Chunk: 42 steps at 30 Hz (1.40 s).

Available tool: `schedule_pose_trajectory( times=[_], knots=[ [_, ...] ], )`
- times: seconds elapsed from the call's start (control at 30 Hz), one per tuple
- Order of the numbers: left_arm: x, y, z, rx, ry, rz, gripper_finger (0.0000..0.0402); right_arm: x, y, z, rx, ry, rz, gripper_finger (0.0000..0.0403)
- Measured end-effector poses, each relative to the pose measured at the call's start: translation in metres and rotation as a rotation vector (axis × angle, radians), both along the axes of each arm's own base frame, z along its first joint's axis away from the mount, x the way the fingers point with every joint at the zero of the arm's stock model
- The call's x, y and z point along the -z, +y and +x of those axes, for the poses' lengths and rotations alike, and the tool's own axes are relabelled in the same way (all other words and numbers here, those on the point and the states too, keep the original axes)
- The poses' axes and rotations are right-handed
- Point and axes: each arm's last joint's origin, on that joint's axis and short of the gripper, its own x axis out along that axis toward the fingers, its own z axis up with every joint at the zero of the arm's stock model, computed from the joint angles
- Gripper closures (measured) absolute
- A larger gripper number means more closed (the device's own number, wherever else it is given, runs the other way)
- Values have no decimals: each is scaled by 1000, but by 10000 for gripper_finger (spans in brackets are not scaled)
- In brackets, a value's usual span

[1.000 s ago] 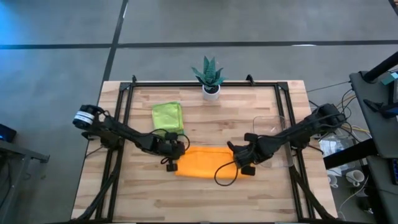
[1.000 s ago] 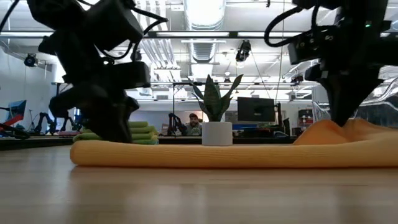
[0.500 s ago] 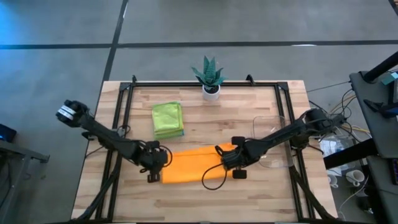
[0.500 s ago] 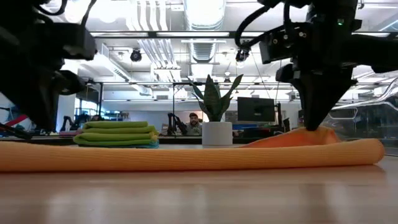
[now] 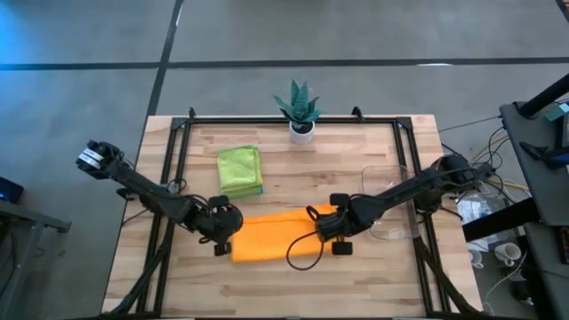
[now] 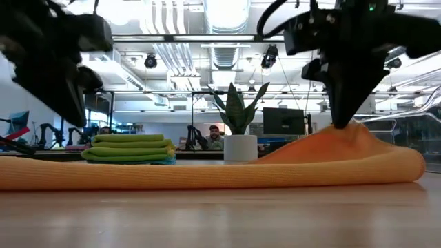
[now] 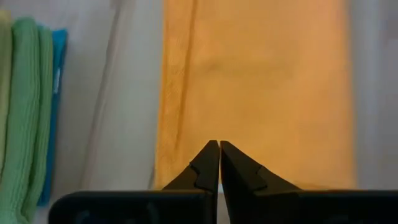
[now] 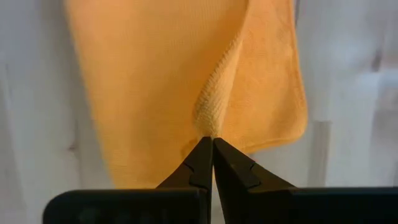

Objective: Fold microfiber towels
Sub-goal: Fold the orange towel on the table

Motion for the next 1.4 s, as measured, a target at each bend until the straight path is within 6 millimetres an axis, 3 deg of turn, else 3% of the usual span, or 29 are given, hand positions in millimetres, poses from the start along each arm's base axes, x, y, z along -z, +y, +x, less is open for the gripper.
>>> schedule_pose_trajectory(
  times=[0.2,0.4,0.6,0.8,1.0,1.4],
  knots=[
    [20,14,2,-41,93,-17,393,9,-2,-1,6,17,-6,394],
    [27,34,4,-104,141,-89,320,9,-2,0,29,2,3,394],
    [31,33,10,-61,134,-124,266,9,0,0,35,-3,6,394],
    [45,31,13,-49,207,-115,263,9,0,0,28,-5,6,394],
    [44,29,17,-26,205,-110,267,9,1,0,25,-5,6,394],
    [37,28,16,-3,176,-161,327,9,1,0,32,-10,13,394]
  ],
)
